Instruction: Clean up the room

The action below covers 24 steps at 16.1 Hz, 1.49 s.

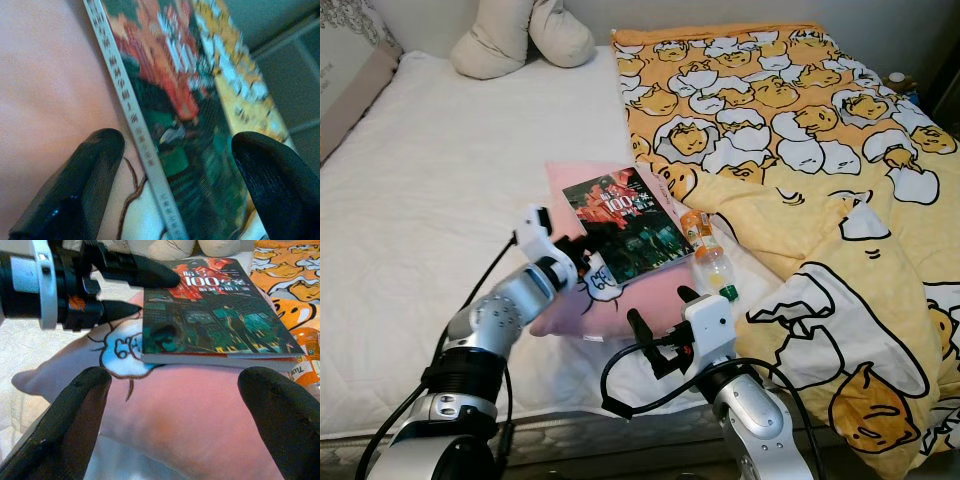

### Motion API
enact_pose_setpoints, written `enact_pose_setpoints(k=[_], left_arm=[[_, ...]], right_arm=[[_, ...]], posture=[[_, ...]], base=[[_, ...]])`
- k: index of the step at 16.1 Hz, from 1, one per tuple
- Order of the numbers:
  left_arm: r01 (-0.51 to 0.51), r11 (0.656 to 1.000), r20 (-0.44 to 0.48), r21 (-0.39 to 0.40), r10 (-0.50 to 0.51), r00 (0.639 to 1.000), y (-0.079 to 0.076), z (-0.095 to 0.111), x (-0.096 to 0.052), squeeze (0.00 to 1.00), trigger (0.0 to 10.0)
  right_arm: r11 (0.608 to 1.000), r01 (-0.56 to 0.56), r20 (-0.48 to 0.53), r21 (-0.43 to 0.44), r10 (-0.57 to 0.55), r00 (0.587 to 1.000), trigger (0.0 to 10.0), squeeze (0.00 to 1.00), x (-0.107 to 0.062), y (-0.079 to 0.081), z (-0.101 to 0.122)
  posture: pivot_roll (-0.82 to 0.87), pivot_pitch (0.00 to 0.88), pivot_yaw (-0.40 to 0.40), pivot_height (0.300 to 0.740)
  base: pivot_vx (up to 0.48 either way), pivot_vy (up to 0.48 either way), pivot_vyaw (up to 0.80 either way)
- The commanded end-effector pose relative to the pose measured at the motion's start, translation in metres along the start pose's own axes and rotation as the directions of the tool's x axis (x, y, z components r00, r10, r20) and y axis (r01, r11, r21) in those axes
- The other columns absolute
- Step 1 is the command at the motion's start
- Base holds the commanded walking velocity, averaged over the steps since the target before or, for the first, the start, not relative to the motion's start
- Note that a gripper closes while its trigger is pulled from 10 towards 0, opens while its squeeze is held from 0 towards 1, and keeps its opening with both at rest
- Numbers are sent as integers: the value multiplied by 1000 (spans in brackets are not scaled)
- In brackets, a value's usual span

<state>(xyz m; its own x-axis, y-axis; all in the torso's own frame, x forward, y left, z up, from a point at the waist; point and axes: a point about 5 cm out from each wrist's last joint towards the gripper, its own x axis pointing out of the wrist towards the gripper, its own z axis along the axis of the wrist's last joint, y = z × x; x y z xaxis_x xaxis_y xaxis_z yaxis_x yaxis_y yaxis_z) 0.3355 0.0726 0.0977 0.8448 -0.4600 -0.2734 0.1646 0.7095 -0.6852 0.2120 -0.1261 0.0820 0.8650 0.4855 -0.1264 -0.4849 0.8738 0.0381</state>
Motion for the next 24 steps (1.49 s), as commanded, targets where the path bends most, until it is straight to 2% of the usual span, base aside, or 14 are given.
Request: enact_pose_setpoints(k=[1, 2, 3, 4, 5, 6, 8, 10, 12, 15, 17, 19, 21, 24], left_arm=[[7, 999, -53, 47, -4, 999, -3, -8, 3, 0, 10000], [-10, 995, -93, 98, 19, 996, -1, -15, 4, 0, 6667], [-17, 993, -105, 120, 30, 994, 0, -18, 5, 0, 6667], [-29, 985, -131, 171, 52, 990, 3, -24, 5, 0, 0], [-37, 974, -162, 224, 75, 984, 8, -32, 5, 0, 0], [-40, 976, -165, 213, 77, 983, 9, -34, 5, 0, 0], [-32, 991, -149, 127, 51, 988, 11, -34, 5, 0, 0], [-8, 1000, -81, -6, 7, 997, 12, -29, 6, 0, 0], [1, 999, -48, -48, -3, 999, 14, -26, 7, 0, 0], [103, 979, 86, -174, -89, 992, 9, -9, 6, 0, 0], [124, 972, 109, -199, -104, 989, 8, -6, 6, 0, 0], [151, 969, 116, -195, -130, 985, 6, -5, 7, 0, 0], [168, 983, 60, -74, -163, 985, 1, -14, 7, 0, 0], [162, 986, 54, -38, -159, 986, 2, -15, 6, 0, 0]], right_arm=[[1000, 1, 0, 5, -1, 1000, 10000, 0, 1, 1, 0], [1000, 1, -3, 5, -1, 1000, 10000, 0, 1, 2, 0], [1000, 1, -4, 5, -1, 1000, 10000, 0, 1, 2, 0], [1000, 2, -6, 6, -2, 1000, 10000, 0, 1, 2, -1], [1000, 1, -9, 8, -1, 1000, 10000, 0, 1, 3, -1], [1000, 0, -9, 8, 0, 1000, 10000, 0, 1, 3, -1], [1000, 1, -10, 11, -1, 1000, 10000, 0, 2, 3, -2], [1000, 5, -10, 16, -5, 1000, 10000, 0, 2, 3, -2], [1000, 7, -10, 20, -6, 1000, 10000, 0, 2, 3, -2], [999, 26, -5, 42, -26, 1000, 10000, 0, 4, 1, -2], [998, 31, -4, 49, -31, 1000, 10000, 0, 5, 0, -1], [998, 29, -5, 51, -28, 1000, 10000, 0, 5, 1, -2], [998, 30, -7, 51, -29, 1000, 10000, 0, 5, 2, -3], [998, 33, -11, 50, -33, 999, 10000, 0, 5, 2, -4]], posture=[[-220, 0, 82, 740], [-218, 0, 82, 740], [-218, 0, 82, 740], [-217, 0, 81, 740], [-216, 0, 80, 740], [-216, 0, 80, 740], [-216, 0, 80, 740], [-215, 0, 80, 740], [-215, 0, 80, 740], [-213, 0, 76, 740], [-210, 0, 75, 740], [-210, 0, 75, 740], [-212, 0, 76, 740], [-210, 0, 75, 740]], base=[[0, 0, 0], [0, 0, 0], [0, 0, 0], [0, 0, 0], [0, 0, 0], [0, 0, 0], [0, 0, 0], [0, 0, 0], [0, 0, 0], [0, 0, 0], [0, 0, 0], [0, 0, 0], [0, 0, 0], [0, 0, 0]])
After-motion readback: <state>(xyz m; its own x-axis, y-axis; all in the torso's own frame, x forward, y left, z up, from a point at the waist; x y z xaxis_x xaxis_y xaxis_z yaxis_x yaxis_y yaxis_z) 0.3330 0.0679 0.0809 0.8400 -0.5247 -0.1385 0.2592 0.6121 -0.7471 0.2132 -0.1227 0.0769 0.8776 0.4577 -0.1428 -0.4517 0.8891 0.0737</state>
